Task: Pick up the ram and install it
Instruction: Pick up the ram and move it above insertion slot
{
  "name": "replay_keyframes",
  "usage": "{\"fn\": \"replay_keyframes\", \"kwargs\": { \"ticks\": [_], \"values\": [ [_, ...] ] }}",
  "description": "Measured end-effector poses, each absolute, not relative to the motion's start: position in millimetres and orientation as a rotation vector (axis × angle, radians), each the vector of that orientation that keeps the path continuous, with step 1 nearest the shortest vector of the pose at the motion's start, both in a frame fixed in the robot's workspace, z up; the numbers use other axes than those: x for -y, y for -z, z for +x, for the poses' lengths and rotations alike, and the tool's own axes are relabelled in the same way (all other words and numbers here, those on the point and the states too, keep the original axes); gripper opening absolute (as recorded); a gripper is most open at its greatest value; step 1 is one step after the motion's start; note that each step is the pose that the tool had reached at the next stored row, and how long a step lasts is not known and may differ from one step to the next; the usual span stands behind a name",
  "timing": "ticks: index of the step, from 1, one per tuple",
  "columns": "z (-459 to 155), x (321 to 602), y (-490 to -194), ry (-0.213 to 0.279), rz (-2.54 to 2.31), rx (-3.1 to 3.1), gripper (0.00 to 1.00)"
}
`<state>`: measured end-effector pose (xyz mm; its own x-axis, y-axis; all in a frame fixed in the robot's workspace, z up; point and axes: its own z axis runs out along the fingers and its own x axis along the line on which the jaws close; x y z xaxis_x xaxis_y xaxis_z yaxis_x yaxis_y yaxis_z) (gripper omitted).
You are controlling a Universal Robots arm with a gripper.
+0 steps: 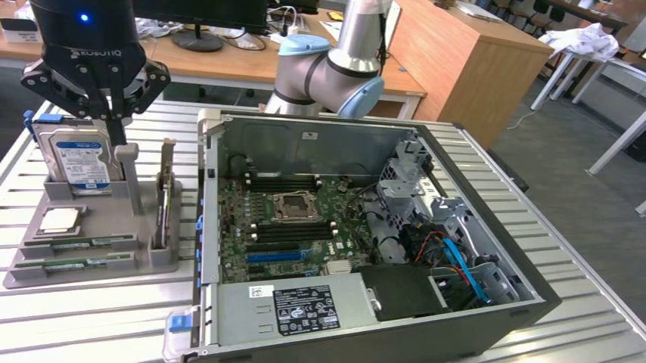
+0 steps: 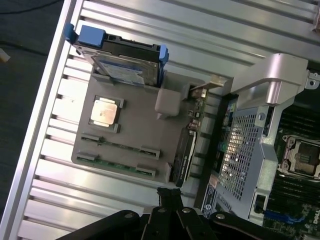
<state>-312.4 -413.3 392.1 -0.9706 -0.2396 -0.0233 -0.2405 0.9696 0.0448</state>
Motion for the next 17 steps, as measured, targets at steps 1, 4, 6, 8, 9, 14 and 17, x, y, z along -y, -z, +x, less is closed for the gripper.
{"fn": "replay_keyframes", "kwargs": {
  "ticks": [1,4,6,8,9,14,17],
  "values": [
    [-312.4,413.3,-392.1,-0.074,-0.383,-3.1,0.1],
    [-312.4,413.3,-392.1,-0.074,-0.398,-3.098,0.1],
    [-312.4,413.3,-392.1,-0.074,-0.408,-3.097,0.1],
    [-312.4,413.3,-392.1,-0.074,-0.418,-3.095,0.1],
    [-312.4,413.3,-392.1,-0.074,-0.422,-3.095,0.1],
    [-312.4,413.3,-392.1,-0.074,-0.444,-3.092,0.1],
    [-312.4,413.3,-392.1,-0.075,-0.456,-3.091,0.1]
  ]
}}
